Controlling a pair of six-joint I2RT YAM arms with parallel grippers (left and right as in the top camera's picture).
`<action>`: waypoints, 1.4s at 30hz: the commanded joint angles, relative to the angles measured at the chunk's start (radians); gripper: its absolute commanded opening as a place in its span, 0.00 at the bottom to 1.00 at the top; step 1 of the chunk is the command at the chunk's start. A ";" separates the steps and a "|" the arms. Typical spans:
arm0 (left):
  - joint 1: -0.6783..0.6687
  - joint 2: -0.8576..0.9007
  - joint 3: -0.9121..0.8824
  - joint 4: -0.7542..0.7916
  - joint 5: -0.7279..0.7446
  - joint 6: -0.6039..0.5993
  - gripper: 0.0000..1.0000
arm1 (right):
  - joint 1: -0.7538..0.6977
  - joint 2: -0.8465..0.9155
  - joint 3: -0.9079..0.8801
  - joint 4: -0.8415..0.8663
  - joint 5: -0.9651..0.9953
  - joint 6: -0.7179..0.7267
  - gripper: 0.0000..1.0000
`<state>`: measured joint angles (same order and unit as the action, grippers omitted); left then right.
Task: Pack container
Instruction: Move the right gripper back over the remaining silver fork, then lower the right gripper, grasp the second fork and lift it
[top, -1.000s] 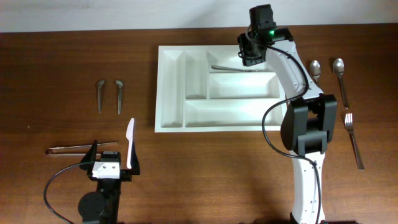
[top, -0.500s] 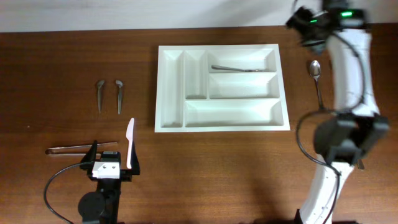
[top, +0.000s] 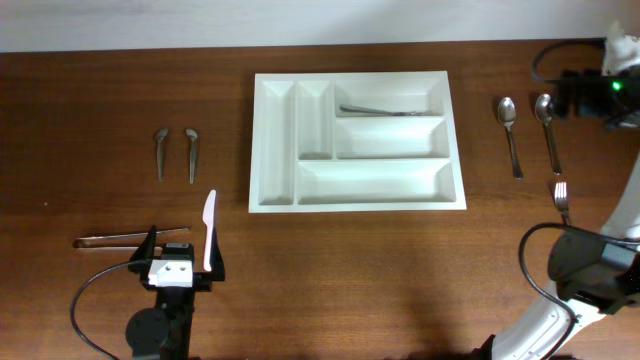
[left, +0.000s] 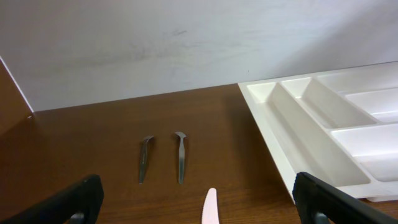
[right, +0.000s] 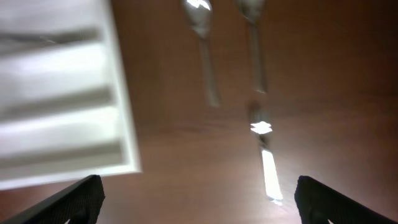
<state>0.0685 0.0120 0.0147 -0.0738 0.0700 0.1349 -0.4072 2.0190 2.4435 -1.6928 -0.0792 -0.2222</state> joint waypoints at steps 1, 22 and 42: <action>-0.002 -0.007 -0.006 -0.001 -0.004 0.010 0.99 | -0.041 0.009 -0.060 -0.006 0.127 -0.093 0.99; -0.002 -0.007 -0.006 -0.001 -0.004 0.010 0.99 | -0.124 0.018 -0.725 0.375 0.273 -0.311 0.99; -0.002 -0.006 -0.006 -0.001 -0.007 0.010 0.99 | -0.224 0.053 -0.873 0.557 0.049 -0.403 0.99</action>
<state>0.0685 0.0120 0.0147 -0.0738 0.0700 0.1349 -0.6277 2.0357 1.5768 -1.1446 0.0124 -0.6048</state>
